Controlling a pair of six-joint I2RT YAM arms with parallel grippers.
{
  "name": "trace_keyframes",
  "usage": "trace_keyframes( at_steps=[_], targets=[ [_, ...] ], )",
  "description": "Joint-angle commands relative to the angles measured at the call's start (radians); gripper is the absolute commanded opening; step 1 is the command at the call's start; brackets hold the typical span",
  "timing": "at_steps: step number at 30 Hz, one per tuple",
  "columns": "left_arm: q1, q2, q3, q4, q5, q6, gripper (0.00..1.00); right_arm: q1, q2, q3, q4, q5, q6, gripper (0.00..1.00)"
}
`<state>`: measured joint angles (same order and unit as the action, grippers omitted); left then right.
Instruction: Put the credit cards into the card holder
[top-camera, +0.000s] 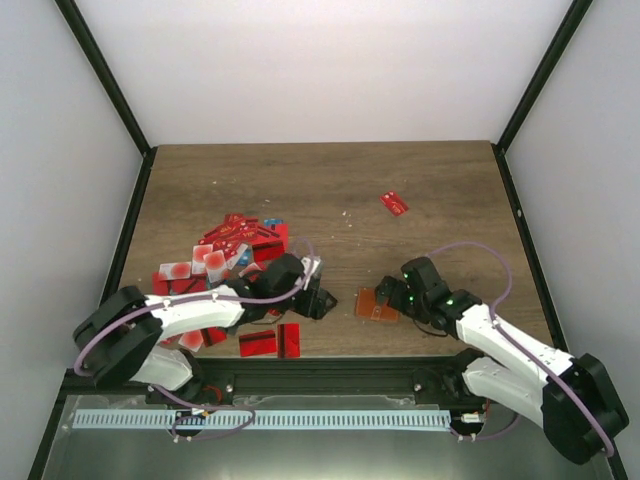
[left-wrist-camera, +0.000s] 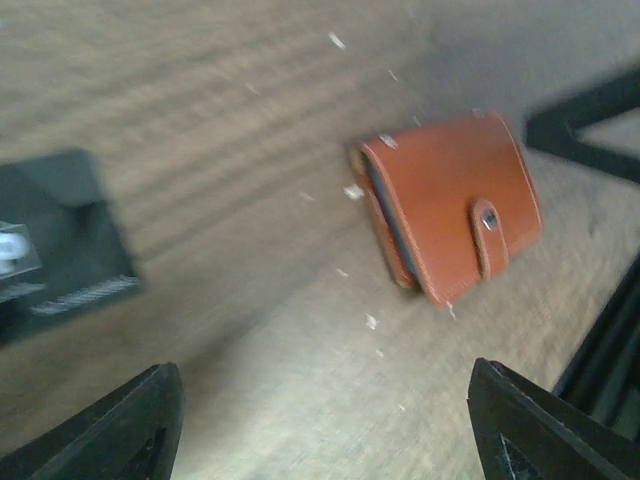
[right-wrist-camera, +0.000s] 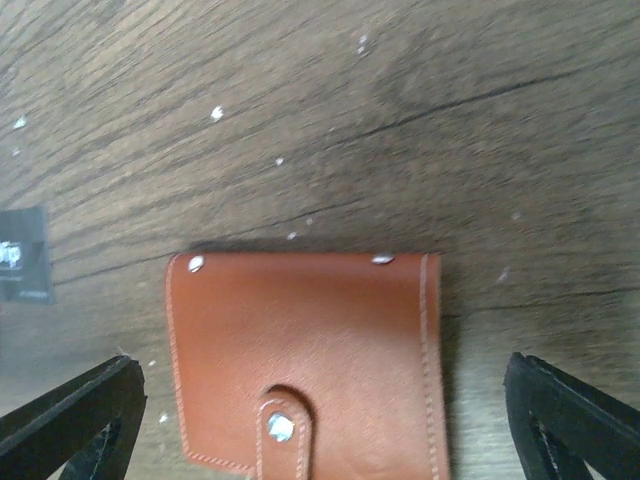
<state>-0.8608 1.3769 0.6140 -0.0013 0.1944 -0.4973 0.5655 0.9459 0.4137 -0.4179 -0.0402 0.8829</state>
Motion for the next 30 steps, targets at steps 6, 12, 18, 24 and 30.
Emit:
trace_keyframes(
  at_steps=[6, 12, 18, 24, 30],
  targets=[
    [-0.197, 0.229, 0.103, 0.117, 0.031, -0.12, 0.51, 0.005, 0.129, 0.081, 0.059, 0.193, -0.098, 0.98],
    [-0.242, 0.33, 0.143, 0.145, 0.01, -0.156, 0.37, -0.007, 0.227, 0.104, 0.13, 0.107, -0.169, 0.73],
    [-0.247, 0.415, 0.176, 0.179, 0.004, -0.186, 0.28, -0.007, 0.234, 0.065, 0.133, -0.028, -0.163, 0.53],
    [-0.235, 0.464, 0.225, 0.164, -0.06, -0.179, 0.24, -0.006, 0.138, -0.001, 0.096, -0.166, -0.104, 0.5],
    [-0.14, 0.503, 0.268, 0.141, -0.08, -0.112, 0.22, 0.007, -0.008, -0.118, 0.133, -0.329, 0.003, 0.47]
  ],
)
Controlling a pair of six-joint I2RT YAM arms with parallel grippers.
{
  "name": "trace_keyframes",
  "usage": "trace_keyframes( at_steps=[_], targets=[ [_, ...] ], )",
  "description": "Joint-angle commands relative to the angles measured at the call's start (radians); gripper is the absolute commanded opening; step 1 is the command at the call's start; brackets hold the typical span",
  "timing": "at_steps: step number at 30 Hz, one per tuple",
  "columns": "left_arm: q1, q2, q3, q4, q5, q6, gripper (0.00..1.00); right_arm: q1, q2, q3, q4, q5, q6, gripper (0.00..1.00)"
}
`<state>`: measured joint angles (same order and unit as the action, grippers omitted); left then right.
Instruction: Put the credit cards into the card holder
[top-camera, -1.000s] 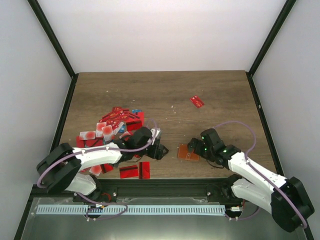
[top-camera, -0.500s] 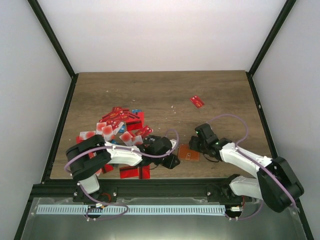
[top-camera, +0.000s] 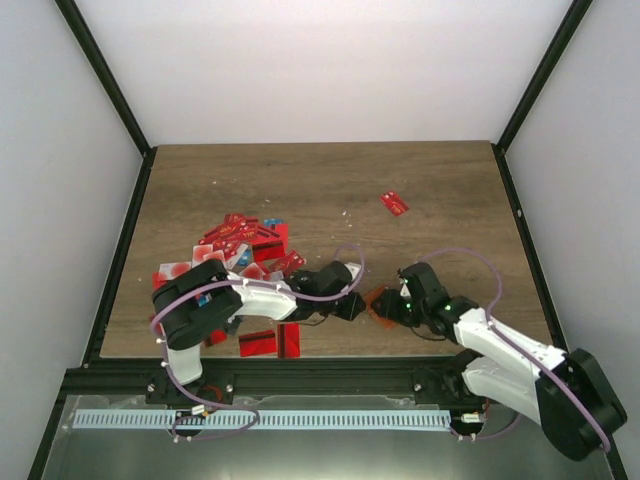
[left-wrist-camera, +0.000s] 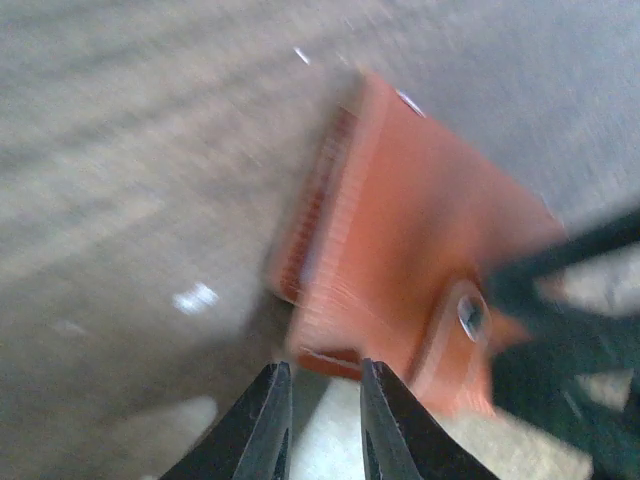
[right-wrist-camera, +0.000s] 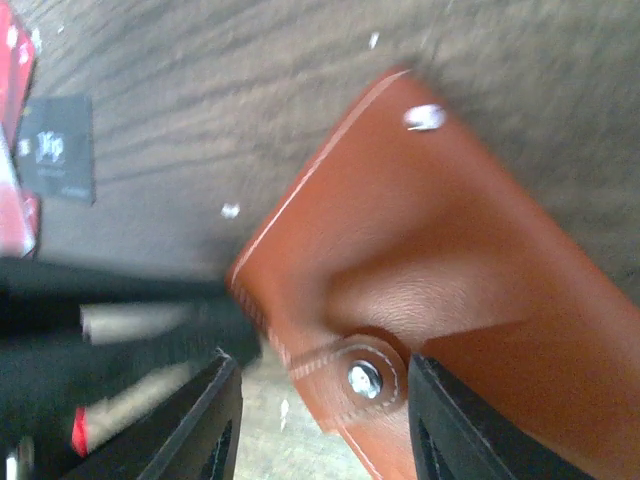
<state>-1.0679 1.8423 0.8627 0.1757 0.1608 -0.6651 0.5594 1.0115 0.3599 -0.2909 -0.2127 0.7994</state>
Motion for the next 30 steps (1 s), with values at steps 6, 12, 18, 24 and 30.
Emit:
trace_keyframes(
  at_steps=[6, 12, 18, 24, 30],
  targets=[
    [0.131, 0.081, 0.064, -0.042, -0.015, 0.134, 0.22, 0.017, -0.128, 0.005, -0.049, -0.111, 0.025, 0.52],
    [0.102, -0.014, -0.057, 0.025, 0.022, 0.058, 0.24, -0.005, -0.059, 0.18, -0.206, 0.259, -0.015, 0.61],
    [0.031, -0.065, -0.079, -0.033, -0.023, 0.026, 0.26, -0.012, -0.046, 0.092, -0.193, 0.258, 0.048, 0.66],
    [-0.025, -0.083, -0.046, -0.075, -0.066, 0.013, 0.28, -0.012, -0.057, -0.004, -0.156, 0.193, 0.093, 0.66],
    [-0.03, -0.089, -0.074, -0.056, -0.082, -0.012, 0.28, -0.009, -0.081, -0.082, -0.019, -0.031, 0.093, 0.55]
  ],
)
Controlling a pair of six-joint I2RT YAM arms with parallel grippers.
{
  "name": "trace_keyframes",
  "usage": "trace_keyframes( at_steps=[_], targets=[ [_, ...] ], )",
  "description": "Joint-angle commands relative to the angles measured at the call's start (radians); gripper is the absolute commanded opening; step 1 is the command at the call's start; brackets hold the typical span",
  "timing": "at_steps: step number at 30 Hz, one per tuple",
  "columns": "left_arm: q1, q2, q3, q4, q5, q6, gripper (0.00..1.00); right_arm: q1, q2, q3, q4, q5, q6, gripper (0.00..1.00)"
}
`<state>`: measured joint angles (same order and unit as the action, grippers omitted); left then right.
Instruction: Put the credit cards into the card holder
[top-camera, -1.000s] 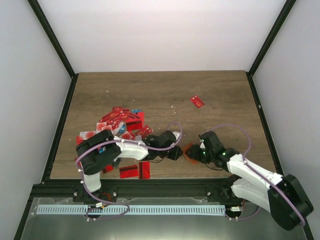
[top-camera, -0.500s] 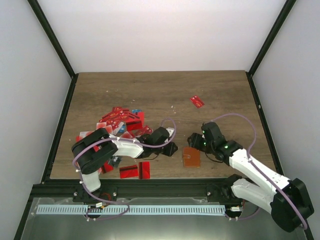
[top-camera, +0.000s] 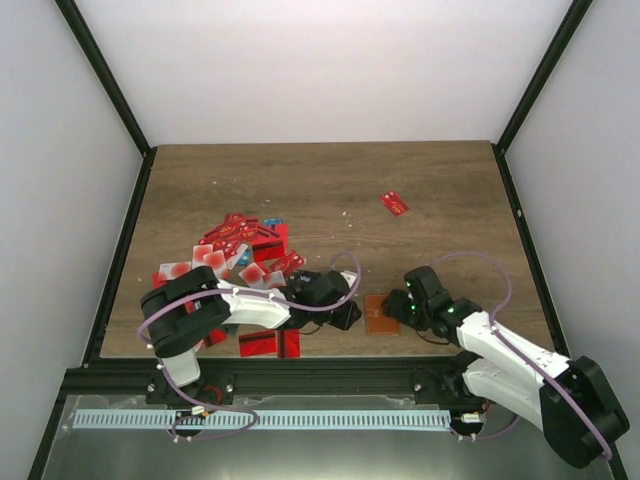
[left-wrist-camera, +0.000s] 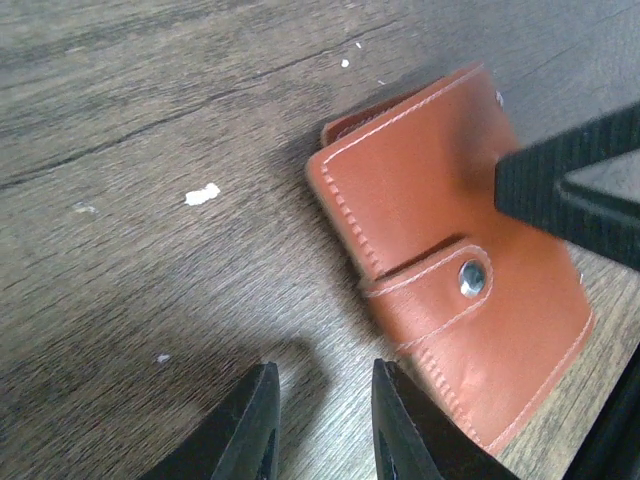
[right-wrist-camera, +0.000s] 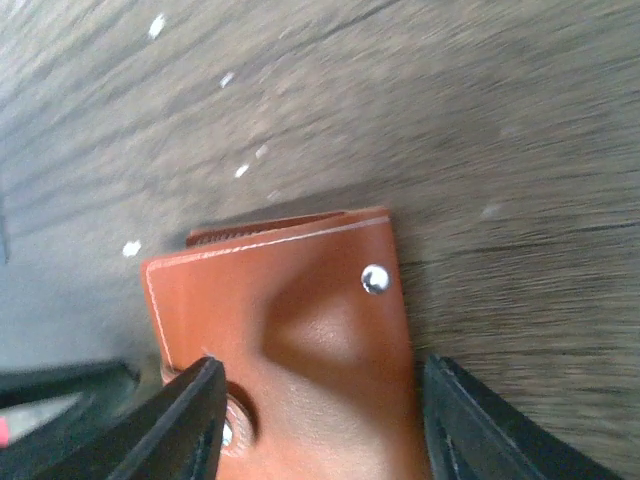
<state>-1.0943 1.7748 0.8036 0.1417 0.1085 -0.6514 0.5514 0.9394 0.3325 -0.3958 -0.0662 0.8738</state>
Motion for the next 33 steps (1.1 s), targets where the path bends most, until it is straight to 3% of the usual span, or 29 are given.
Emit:
trace_keyframes(
  at_steps=[1, 4, 10, 17, 22, 33],
  targets=[
    [-0.004, -0.028, -0.022, -0.023, -0.037, -0.028, 0.28, 0.001, -0.006, -0.073, 0.137, -0.236, 0.023, 0.53],
    [-0.005, -0.054, -0.041, -0.042, -0.065, -0.028, 0.28, 0.009, 0.026, -0.098, 0.239, -0.355, 0.057, 0.46],
    [-0.004, -0.126, -0.062, -0.127, -0.143, -0.016, 0.3, 0.038, 0.058, -0.076, 0.303, -0.418, 0.064, 0.46],
    [-0.005, -0.181, -0.083, -0.14, -0.129, 0.068, 0.37, 0.038, 0.027, -0.109, 0.25, -0.327, 0.1, 0.5],
    [-0.033, -0.177, -0.016, -0.221, -0.154, 0.159, 0.38, 0.038, 0.002, -0.127, 0.231, -0.286, 0.132, 0.51],
    [-0.105, -0.035, 0.175, -0.377, -0.277, 0.254, 0.35, 0.038, -0.007, -0.114, 0.188, -0.227, 0.128, 0.52]
  ],
)
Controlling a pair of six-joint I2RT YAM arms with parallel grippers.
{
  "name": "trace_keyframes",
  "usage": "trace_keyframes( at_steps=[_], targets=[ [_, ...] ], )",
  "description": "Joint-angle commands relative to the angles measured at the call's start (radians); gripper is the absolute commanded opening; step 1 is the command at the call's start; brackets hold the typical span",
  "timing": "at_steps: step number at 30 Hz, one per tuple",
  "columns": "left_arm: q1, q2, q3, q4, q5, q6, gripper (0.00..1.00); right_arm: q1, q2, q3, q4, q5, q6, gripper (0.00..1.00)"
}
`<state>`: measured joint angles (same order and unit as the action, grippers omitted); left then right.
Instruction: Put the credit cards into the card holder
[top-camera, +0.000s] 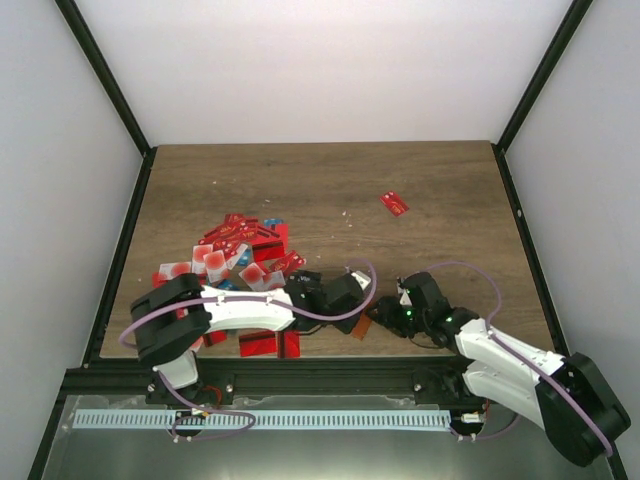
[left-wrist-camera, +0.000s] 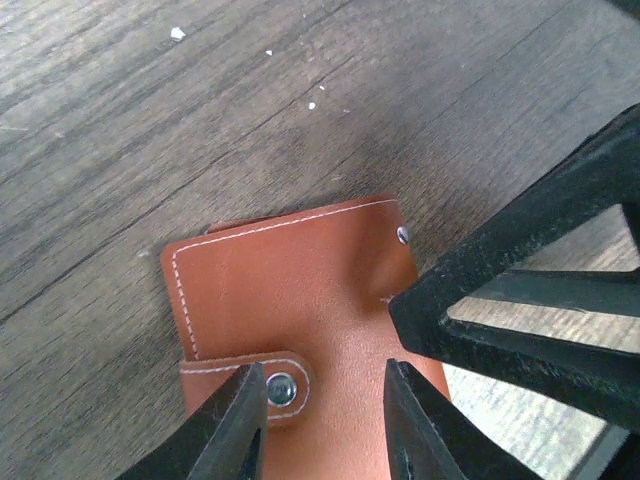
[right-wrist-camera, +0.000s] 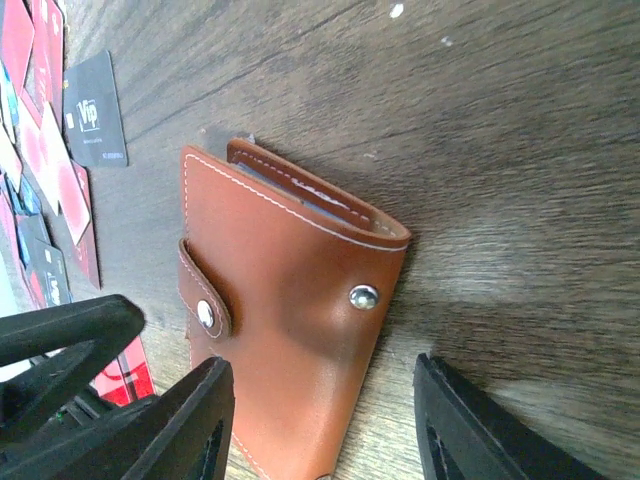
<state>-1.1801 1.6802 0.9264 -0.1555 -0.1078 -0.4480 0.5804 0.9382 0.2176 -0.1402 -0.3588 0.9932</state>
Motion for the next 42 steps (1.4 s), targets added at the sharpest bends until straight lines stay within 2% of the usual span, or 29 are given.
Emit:
trace_keyframes(
  at_steps=[1, 14, 21, 28, 35, 42],
  targets=[
    [-0.024, 0.076, 0.064, -0.091, -0.074, 0.054, 0.34, 0.009, -0.009, 0.003, -0.075, 0.072, 0.01, 0.52],
    [-0.065, 0.163, 0.125, -0.139, -0.173, 0.073, 0.28, 0.009, -0.041, 0.023, -0.127, 0.115, -0.008, 0.52],
    [-0.096, 0.22, 0.156, -0.231, -0.272, 0.055, 0.26, 0.009, -0.053, 0.033, -0.143, 0.115, -0.01, 0.52],
    [-0.101, 0.221, 0.134, -0.234, -0.304, 0.05, 0.04, 0.009, -0.058, 0.036, -0.144, 0.101, -0.009, 0.53],
    [-0.1, 0.177, 0.127, -0.203, -0.288, 0.021, 0.04, 0.01, -0.058, -0.006, -0.062, 0.022, 0.012, 0.53],
    [-0.093, 0.097, 0.084, -0.087, -0.188, -0.093, 0.04, 0.009, -0.017, -0.034, 0.021, -0.053, 0.022, 0.53]
  ],
)
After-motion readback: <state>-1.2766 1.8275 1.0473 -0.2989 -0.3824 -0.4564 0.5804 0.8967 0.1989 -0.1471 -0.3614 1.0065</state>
